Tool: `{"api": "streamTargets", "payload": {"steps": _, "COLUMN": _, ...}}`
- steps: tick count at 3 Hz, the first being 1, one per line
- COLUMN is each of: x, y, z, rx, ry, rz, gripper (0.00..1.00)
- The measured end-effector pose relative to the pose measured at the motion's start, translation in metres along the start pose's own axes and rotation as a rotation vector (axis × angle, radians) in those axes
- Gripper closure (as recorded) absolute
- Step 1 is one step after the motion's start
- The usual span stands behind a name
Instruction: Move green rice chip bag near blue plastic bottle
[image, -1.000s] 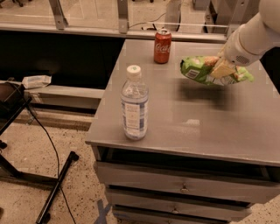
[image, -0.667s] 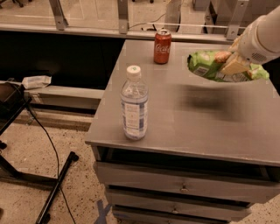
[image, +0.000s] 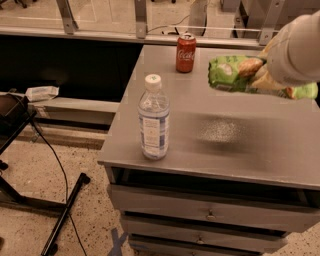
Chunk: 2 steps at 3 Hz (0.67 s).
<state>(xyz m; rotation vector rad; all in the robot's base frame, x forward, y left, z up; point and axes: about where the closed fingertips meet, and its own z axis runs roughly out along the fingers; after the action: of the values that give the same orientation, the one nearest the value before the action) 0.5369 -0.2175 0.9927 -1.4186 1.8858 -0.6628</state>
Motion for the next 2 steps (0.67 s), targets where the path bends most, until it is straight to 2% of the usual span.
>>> {"api": "streamTargets", "payload": {"steps": 1, "x": 0.0007, "y": 0.0426, "z": -0.0006, "rx": -0.043, "ry": 0.049, "rz": -0.024, "gripper": 1.0}}
{"api": "streamTargets", "payload": {"steps": 2, "x": 0.002, "y": 0.0512, "z": 0.0023, "rx": -0.059, "ry": 0.049, "rz": -0.027, "gripper": 1.0}}
